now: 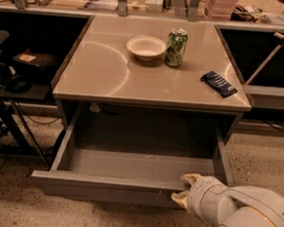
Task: Open top drawer
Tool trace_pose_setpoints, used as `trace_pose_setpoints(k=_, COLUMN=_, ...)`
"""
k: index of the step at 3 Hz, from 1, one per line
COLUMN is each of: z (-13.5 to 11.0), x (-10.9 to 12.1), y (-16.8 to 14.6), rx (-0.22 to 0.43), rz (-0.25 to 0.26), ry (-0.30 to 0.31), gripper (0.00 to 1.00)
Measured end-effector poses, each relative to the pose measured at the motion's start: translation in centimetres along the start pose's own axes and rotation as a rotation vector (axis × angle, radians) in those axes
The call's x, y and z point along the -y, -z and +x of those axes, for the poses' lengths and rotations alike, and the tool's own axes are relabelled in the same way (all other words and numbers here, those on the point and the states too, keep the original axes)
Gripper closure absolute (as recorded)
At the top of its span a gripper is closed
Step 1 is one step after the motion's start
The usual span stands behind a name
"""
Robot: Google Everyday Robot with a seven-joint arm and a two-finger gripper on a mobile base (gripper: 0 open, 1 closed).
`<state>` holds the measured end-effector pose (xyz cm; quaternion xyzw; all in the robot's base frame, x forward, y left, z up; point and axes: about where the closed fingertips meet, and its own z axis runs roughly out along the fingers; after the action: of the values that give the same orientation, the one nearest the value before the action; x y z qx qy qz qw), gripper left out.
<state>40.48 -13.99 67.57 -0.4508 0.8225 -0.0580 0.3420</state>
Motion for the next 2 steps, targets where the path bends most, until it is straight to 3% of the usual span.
trace_pose_setpoints(k=2, z=0.36, x=-0.50, y=0.50, rx=-0.004, rz=0.003, ry=-0.006, gripper=1.00)
